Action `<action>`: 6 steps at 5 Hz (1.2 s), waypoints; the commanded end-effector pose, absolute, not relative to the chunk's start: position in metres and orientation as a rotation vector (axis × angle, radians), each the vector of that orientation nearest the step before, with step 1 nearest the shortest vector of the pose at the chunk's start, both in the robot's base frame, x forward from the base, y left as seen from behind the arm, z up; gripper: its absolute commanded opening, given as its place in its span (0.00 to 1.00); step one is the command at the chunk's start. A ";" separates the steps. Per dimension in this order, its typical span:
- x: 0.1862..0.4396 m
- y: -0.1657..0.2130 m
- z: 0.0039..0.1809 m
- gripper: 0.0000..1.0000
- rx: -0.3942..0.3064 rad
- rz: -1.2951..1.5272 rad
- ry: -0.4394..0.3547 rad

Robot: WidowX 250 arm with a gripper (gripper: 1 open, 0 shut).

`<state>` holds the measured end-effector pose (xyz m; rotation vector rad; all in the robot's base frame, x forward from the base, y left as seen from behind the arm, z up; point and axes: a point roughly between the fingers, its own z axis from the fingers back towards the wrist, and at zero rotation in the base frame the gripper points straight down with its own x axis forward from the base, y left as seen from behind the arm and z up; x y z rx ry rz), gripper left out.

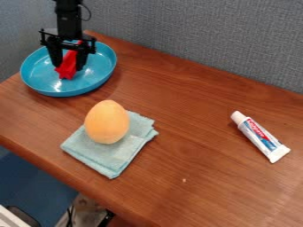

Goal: Put the red object on the blue plate

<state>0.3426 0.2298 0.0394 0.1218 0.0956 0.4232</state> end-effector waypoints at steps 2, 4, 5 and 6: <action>0.344 0.226 0.074 0.00 0.151 0.416 0.020; 0.341 0.212 0.099 0.00 0.151 0.402 -0.025; 0.340 0.205 0.111 0.00 0.146 0.400 -0.051; 0.341 0.203 0.109 0.00 0.145 0.399 -0.047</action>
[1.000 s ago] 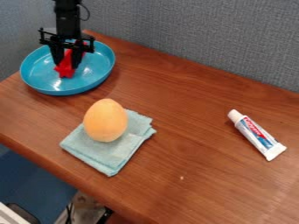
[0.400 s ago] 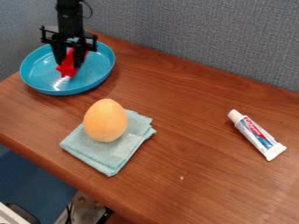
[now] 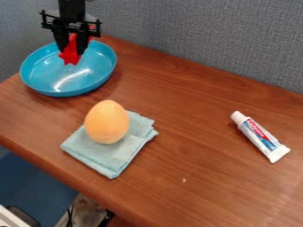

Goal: Put the red object on the blue plate

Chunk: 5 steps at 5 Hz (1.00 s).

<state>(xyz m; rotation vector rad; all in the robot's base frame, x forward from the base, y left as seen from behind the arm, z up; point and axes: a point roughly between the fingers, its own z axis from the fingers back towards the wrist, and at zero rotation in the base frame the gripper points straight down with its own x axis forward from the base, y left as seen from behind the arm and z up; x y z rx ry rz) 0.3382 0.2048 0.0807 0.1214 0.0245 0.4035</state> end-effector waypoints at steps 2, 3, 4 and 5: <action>0.343 0.210 0.097 0.00 0.145 0.407 -0.020; 0.344 0.214 0.091 0.00 0.145 0.411 -0.008; 0.345 0.216 0.085 0.00 0.143 0.413 0.000; 0.346 0.215 0.081 0.00 0.143 0.412 0.009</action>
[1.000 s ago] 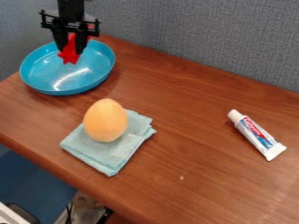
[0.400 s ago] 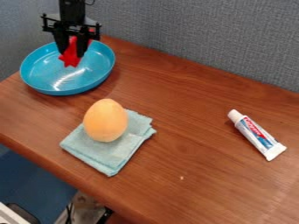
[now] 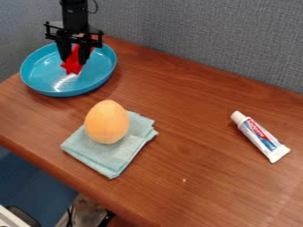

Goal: Put the red object on the blue plate

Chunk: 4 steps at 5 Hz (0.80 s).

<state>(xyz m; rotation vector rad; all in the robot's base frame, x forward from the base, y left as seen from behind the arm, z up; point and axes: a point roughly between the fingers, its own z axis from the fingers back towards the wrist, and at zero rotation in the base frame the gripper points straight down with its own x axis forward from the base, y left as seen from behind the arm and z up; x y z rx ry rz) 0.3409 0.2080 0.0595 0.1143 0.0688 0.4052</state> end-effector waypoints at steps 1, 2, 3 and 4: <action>0.346 0.216 0.087 0.00 0.135 0.414 0.000; 0.347 0.216 0.094 0.00 0.125 0.417 -0.010; 0.349 0.219 0.098 0.00 0.122 0.419 -0.014; 0.351 0.222 0.100 0.00 0.126 0.419 -0.015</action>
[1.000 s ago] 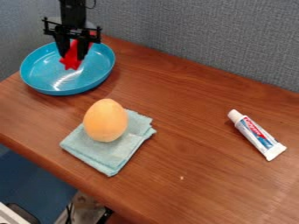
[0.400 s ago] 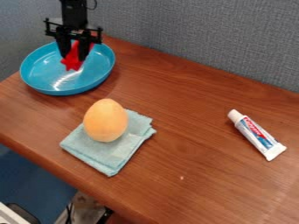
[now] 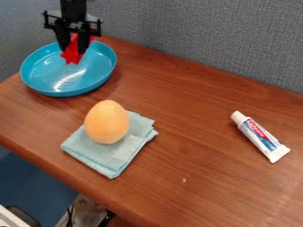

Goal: Put the red object on the blue plate

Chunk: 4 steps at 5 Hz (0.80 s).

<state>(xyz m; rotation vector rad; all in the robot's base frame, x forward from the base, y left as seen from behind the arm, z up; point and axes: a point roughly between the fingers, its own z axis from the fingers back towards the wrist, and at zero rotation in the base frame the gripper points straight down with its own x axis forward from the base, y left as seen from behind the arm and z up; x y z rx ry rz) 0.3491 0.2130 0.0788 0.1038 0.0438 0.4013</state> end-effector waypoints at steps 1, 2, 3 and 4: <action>0.353 0.228 0.103 0.00 0.128 0.424 -0.020; 0.354 0.240 0.104 0.00 0.131 0.444 -0.017; 0.356 0.250 0.101 0.00 0.125 0.464 -0.006; 0.357 0.254 0.097 0.00 0.113 0.478 0.004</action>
